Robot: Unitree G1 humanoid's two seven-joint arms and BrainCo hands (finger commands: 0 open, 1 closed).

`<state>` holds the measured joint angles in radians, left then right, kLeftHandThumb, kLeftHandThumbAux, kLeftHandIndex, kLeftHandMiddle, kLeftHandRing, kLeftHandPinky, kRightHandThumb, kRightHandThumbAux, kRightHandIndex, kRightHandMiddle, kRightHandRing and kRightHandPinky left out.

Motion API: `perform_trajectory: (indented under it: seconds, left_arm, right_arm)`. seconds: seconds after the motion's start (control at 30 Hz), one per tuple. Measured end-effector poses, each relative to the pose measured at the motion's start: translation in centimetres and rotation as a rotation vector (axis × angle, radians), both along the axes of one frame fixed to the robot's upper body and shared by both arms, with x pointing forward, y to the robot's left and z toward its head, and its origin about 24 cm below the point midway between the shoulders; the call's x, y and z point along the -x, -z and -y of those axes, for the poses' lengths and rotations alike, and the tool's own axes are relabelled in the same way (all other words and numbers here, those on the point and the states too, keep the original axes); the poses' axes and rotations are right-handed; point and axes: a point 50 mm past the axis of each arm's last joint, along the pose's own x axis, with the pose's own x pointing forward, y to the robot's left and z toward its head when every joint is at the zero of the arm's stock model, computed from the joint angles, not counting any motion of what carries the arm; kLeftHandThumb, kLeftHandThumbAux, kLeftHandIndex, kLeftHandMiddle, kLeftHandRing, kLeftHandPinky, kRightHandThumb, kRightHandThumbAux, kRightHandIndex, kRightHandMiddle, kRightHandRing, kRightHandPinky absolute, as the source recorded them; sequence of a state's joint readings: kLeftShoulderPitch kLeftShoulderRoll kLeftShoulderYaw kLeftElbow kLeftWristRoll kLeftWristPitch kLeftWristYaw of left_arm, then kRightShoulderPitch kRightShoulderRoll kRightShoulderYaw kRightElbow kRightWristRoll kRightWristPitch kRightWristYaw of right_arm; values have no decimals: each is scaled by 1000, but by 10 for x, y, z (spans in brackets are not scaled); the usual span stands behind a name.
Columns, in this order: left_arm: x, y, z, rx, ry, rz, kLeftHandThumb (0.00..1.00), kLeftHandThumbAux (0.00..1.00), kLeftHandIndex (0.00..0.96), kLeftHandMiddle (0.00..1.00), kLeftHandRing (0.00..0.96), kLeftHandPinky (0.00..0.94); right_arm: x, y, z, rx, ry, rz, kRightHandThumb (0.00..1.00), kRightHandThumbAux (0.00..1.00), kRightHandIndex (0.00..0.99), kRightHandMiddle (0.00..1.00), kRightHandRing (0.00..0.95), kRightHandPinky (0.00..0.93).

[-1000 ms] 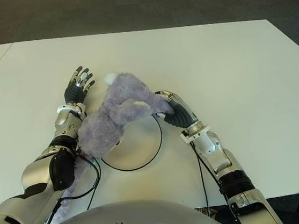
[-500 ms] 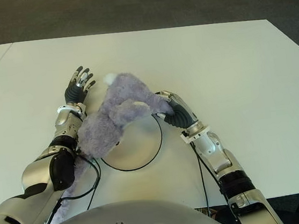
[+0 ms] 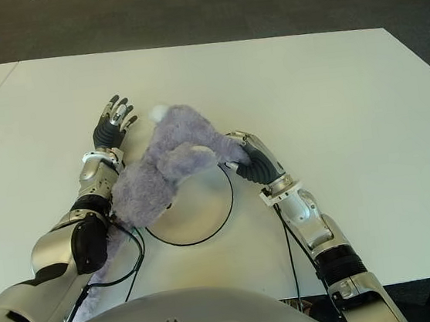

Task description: Put the doll into the plate.

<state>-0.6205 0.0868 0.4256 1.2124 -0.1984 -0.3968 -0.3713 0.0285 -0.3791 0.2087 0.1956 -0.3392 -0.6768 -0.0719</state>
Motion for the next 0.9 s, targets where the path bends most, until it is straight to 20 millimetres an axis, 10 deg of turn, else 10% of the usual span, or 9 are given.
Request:
perform_trajectory:
  seconds: [0.9]
  left_arm:
    - [-1,-2,1,1,2,5,0,634,77,116,110,140]
  right_arm:
    - [-10,-2,6,-27,-1,80,696,724,436,878,871,853]
